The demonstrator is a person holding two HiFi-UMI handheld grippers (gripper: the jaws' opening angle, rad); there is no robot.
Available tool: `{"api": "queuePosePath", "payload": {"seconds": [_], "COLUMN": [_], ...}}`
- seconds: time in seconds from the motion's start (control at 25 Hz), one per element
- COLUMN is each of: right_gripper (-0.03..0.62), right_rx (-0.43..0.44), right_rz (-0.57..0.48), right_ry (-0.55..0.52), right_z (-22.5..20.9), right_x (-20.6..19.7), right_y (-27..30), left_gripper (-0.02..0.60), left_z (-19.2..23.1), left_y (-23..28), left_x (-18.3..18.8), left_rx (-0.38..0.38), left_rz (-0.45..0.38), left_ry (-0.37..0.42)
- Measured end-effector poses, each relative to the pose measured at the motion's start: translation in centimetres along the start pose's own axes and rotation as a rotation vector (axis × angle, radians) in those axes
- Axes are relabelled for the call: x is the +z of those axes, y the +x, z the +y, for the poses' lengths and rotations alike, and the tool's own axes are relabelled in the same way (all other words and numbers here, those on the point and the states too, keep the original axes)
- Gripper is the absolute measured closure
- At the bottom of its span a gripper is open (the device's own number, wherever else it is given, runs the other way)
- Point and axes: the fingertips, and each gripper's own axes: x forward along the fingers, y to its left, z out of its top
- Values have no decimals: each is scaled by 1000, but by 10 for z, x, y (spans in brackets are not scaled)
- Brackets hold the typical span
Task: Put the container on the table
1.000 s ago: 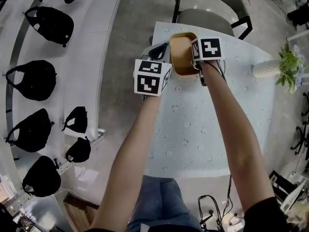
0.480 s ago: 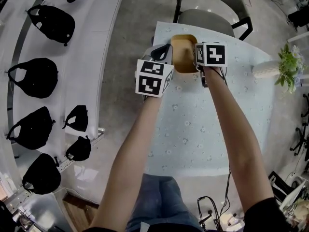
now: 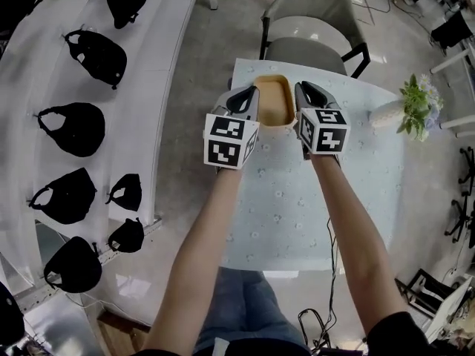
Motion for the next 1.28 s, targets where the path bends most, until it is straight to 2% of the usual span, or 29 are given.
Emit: {"api": "queuePosePath", "payload": {"seconds": [0.16, 0.32, 0.48, 0.84, 1.04, 1.28], "right_gripper": [589, 594, 594, 594, 594, 595], "right_rx": [-5, -26, -59, -67, -56, -79], "right_rz": [-129, -251, -355, -519, -572, -611], "right_ry": [11, 91, 147, 145, 139, 112], "right_z": [6, 8, 8, 38, 61, 72], "right_x": [33, 61, 89, 135, 151, 155], "right_y": [-53, -109, -169, -304, -356, -389], "left_gripper": [580, 580, 580, 580, 580, 580], "left_z": [-14, -31, -54, -118, -148, -166], "left_y": [-31, -66, -103, -209, -264, -300], "left_x": [35, 71, 105, 178, 197, 197], "left_rx": [3, 9, 8, -17, -27, -24], "left_rz": [-63, -132, -186, -348, -401, -439], "left_ry": [15, 31, 96, 167, 190, 204]}}
